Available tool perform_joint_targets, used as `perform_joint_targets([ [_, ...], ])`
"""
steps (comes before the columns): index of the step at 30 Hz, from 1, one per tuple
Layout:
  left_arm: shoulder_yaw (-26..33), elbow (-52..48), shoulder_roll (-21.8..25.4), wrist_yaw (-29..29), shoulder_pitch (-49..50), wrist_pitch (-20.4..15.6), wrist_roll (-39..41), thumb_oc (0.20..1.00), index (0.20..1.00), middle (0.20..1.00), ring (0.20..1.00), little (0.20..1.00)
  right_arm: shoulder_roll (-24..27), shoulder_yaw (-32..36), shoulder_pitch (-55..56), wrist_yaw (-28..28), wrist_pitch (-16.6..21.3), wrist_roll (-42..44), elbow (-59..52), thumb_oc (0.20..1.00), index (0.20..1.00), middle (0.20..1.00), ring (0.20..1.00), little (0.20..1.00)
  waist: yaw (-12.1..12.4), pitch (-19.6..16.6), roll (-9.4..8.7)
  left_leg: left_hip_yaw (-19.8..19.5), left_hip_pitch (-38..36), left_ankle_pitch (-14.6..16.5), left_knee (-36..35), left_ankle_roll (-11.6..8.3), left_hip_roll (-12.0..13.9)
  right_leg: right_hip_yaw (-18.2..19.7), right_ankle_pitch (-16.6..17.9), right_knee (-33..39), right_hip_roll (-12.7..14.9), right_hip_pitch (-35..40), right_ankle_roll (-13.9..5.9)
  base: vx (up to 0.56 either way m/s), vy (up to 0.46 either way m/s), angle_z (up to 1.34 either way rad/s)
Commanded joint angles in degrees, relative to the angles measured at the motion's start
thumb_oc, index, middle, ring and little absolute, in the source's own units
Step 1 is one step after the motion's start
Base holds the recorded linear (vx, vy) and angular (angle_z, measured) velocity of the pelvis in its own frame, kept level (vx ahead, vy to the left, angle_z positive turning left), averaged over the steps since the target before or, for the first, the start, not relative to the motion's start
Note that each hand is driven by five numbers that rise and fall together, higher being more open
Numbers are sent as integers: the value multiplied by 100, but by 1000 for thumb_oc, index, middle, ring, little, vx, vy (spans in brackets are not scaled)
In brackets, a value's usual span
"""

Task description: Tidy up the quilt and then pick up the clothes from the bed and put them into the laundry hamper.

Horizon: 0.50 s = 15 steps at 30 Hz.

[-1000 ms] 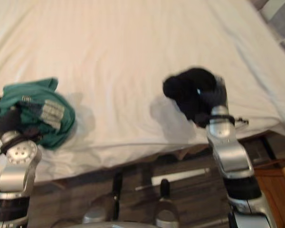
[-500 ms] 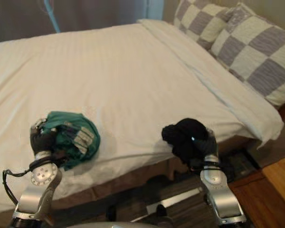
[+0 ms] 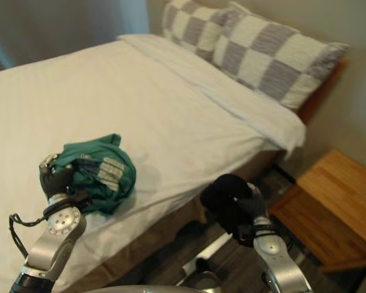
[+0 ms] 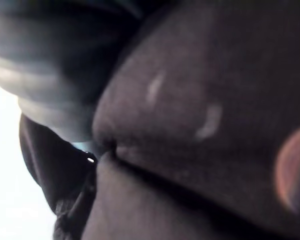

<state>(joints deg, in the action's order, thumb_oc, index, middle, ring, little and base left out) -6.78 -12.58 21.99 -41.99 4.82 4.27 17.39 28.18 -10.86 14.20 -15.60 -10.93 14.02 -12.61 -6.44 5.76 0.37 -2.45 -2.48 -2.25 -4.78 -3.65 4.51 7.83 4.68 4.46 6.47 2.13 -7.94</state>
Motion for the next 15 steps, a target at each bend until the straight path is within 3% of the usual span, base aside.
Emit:
perform_joint_targets([
  [1,350,-177,537,-385,-294,-164,-295,200,200,200,200,200,101,-197,-1285,-365,552,119,-156,200,200,200,200,200,573,-86,-215,-819,108,-7,30,49,100,22,-394,-874,-14,-465,137,-134,-230,212],
  [3,443,-143,543,-548,-279,-199,-351,200,200,200,200,200,189,-359,-1553,-459,489,78,-95,200,200,200,200,200,745,69,-225,-795,348,-83,289,-44,186,-390,-527,-1138,-31,-525,247,-219,-240,209],
  [6,487,-55,548,-652,-252,-395,-325,200,200,200,200,200,338,-399,-1818,-646,554,65,-6,200,200,200,200,200,881,452,-173,-703,1036,-305,986,-157,-2,-770,-595,-1398,-69,-624,402,-321,-115,166],
  [7,508,-75,526,-563,-256,-391,-318,200,200,200,200,200,372,-321,-1802,-865,654,79,32,200,200,200,200,200,828,711,-43,-19,1569,-631,1836,-312,-157,-1244,-622,-1396,-46,-577,538,-378,-71,189],
  [8,562,-137,498,-536,-177,-351,-313,200,200,200,200,200,376,-305,-1764,-870,638,119,26,200,200,200,200,200,773,749,-33,160,1655,-589,2173,-366,-173,-1396,-590,-1351,6,-533,591,-385,-77,186],
  [9,650,-233,481,-762,-18,-317,-310,200,200,200,200,200,350,-336,-1729,-651,691,159,17,200,200,200,200,200,703,795,-94,573,1709,-346,3074,-381,-208,-1574,-548,-1256,132,-460,679,-156,-14,153],
  [10,735,-272,486,-748,119,-365,-281,200,200,200,200,200,321,-369,-1712,-601,647,165,3,200,200,200,200,200,691,775,-91,605,1719,-301,3237,-363,-228,-1589,-530,-1234,136,-454,711,-159,-6,159],
  [12,1242,-371,461,-818,753,-666,-148,200,200,200,200,200,196,-628,-1590,-189,468,38,-148,200,200,200,200,200,599,702,-176,987,1647,25,4215,-207,-96,-1614,-416,-1134,164,-400,796,-96,9,194],
  [15,1445,-251,391,-732,881,-854,-104,200,200,200,200,200,51,-851,-1536,-96,274,74,-199,200,200,200,200,200,564,586,-243,1245,1298,10,4217,-156,204,-1737,-313,-1000,167,-371,807,-83,48,146],
])
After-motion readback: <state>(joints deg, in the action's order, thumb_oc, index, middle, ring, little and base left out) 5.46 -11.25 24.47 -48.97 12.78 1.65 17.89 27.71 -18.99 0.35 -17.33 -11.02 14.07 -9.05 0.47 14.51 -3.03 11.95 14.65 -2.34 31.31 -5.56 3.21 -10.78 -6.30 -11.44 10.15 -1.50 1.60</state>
